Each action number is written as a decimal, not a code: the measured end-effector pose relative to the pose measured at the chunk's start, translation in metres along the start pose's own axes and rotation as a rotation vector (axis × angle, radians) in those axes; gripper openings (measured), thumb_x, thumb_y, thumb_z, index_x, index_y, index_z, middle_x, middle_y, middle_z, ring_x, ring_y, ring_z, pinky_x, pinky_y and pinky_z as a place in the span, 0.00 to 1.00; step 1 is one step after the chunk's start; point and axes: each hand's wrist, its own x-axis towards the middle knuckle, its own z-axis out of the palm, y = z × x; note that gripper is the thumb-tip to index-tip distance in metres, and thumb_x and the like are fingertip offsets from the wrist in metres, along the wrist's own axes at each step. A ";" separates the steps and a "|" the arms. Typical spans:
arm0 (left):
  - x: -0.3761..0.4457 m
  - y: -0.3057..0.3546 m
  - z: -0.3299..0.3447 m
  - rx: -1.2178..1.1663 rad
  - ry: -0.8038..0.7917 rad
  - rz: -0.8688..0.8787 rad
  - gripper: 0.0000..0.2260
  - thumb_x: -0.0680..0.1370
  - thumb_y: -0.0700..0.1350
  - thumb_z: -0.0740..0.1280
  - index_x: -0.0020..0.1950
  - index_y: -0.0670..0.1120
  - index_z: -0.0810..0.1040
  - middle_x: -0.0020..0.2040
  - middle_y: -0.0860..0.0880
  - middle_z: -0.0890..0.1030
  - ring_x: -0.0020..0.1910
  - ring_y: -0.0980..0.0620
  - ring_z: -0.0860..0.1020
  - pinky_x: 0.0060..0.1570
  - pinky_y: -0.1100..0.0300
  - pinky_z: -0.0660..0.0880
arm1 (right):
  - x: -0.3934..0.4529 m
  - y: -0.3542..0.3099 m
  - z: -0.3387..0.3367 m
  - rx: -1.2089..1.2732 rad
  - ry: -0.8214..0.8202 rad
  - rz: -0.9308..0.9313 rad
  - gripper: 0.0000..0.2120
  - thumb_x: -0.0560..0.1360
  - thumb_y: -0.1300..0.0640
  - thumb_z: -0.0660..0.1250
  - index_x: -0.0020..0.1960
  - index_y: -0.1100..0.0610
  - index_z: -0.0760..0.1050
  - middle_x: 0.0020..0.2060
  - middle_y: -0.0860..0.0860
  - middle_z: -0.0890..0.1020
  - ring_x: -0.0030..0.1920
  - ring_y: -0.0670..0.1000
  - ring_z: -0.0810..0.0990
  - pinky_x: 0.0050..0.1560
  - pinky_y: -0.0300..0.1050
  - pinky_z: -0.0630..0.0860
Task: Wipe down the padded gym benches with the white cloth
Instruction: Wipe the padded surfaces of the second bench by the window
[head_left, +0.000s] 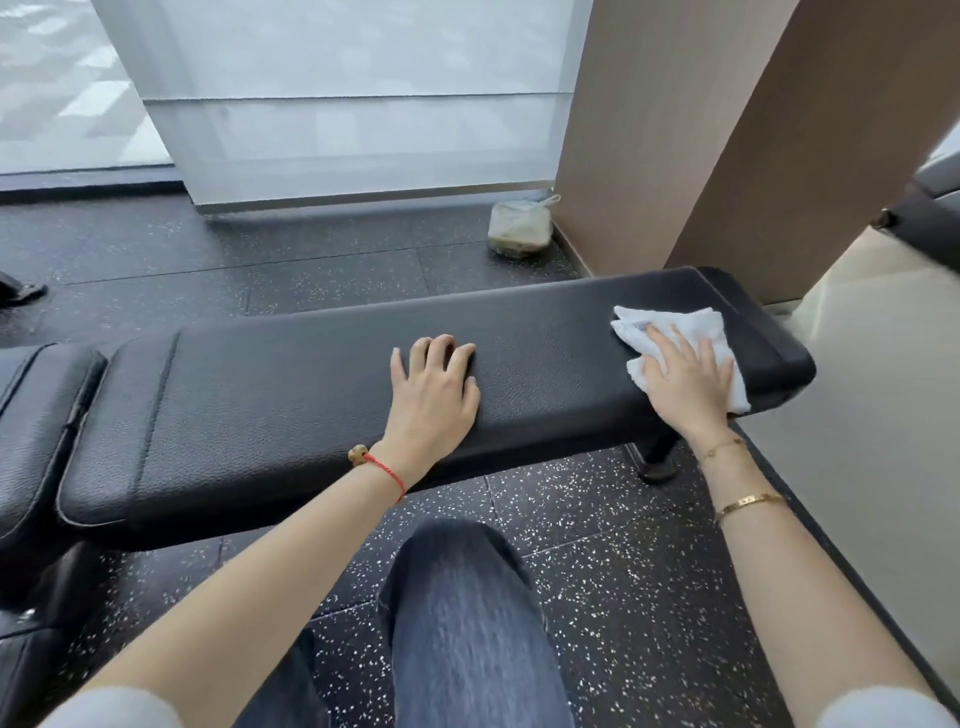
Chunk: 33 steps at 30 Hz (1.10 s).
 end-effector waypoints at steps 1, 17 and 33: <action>0.000 0.000 0.002 0.010 0.003 -0.004 0.20 0.80 0.51 0.56 0.72 0.50 0.68 0.70 0.47 0.68 0.71 0.44 0.64 0.73 0.38 0.56 | 0.013 0.006 -0.002 -0.008 -0.004 0.029 0.24 0.82 0.48 0.51 0.77 0.40 0.59 0.79 0.44 0.59 0.78 0.56 0.52 0.76 0.62 0.46; -0.002 0.002 0.007 0.087 0.039 -0.014 0.20 0.80 0.51 0.56 0.71 0.50 0.70 0.70 0.47 0.70 0.70 0.43 0.66 0.71 0.38 0.59 | 0.035 -0.016 0.008 0.031 -0.126 -0.425 0.23 0.81 0.45 0.52 0.75 0.35 0.59 0.77 0.36 0.59 0.78 0.52 0.53 0.74 0.58 0.47; -0.003 0.002 0.000 -0.009 0.051 -0.034 0.19 0.79 0.50 0.60 0.70 0.48 0.74 0.70 0.47 0.73 0.71 0.44 0.67 0.72 0.38 0.58 | 0.008 -0.088 0.025 0.030 -0.180 -0.538 0.23 0.82 0.43 0.51 0.77 0.35 0.55 0.78 0.37 0.55 0.80 0.54 0.48 0.77 0.61 0.42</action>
